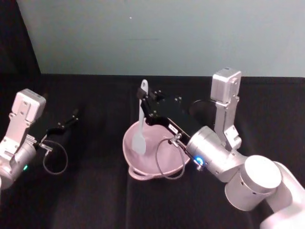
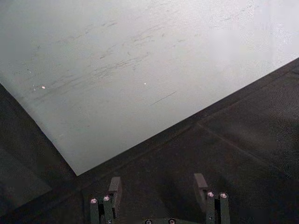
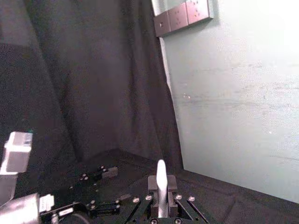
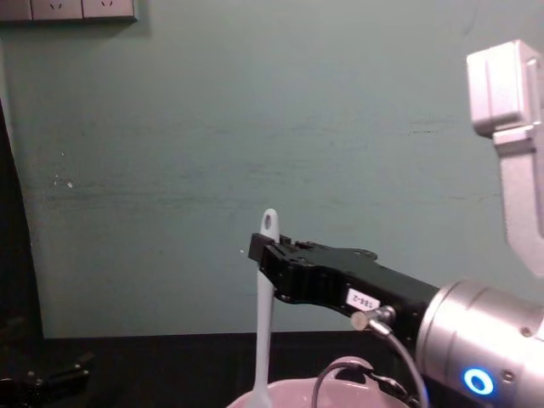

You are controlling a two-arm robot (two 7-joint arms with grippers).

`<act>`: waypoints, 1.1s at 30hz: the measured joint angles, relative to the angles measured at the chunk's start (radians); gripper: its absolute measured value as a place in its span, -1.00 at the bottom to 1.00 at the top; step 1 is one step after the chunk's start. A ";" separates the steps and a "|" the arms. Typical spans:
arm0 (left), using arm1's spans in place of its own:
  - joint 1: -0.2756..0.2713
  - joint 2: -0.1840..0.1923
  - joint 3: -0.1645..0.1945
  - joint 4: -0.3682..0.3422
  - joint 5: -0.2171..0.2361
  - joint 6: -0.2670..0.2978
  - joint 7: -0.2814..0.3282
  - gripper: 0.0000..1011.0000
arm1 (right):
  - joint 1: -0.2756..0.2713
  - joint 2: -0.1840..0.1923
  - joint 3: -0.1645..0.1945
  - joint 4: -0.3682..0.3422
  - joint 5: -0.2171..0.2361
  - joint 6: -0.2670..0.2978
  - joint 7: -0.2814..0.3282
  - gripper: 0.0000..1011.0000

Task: Use the one hand to pick up the spoon and stir the clear water in the bowl.

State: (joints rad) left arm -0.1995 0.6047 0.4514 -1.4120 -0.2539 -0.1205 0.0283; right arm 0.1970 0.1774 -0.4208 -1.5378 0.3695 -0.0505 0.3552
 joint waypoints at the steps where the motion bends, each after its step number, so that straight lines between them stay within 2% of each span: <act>1: 0.000 0.000 0.000 0.000 0.000 0.000 0.000 1.00 | 0.012 -0.008 -0.001 0.020 0.004 -0.003 0.000 -0.78; 8: 0.000 0.000 0.000 0.000 0.000 0.000 0.000 1.00 | 0.075 -0.039 0.015 0.121 0.011 -0.026 -0.009 -0.78; 14: 0.000 0.000 0.000 0.000 0.000 0.000 0.000 1.00 | 0.096 -0.031 0.049 0.159 0.002 -0.039 -0.034 -0.78; 18: 0.000 0.000 0.000 0.000 0.000 0.000 0.000 1.00 | 0.093 -0.017 0.069 0.154 -0.008 -0.040 -0.049 -0.78; 24: 0.000 0.000 0.000 0.000 0.000 0.000 0.000 1.00 | 0.063 0.015 0.105 0.108 -0.021 -0.032 -0.062 -0.78; 30: 0.000 0.000 0.000 0.000 0.000 0.000 0.000 1.00 | 0.031 0.026 0.107 0.069 -0.027 -0.021 -0.059 -0.78; 33: 0.000 0.000 0.000 0.000 0.000 0.000 0.000 1.00 | 0.006 0.025 0.090 0.041 -0.031 -0.014 -0.049 -0.78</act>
State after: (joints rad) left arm -0.1995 0.6047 0.4514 -1.4120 -0.2539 -0.1205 0.0283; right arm 0.2033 0.2027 -0.3304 -1.4964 0.3388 -0.0648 0.3067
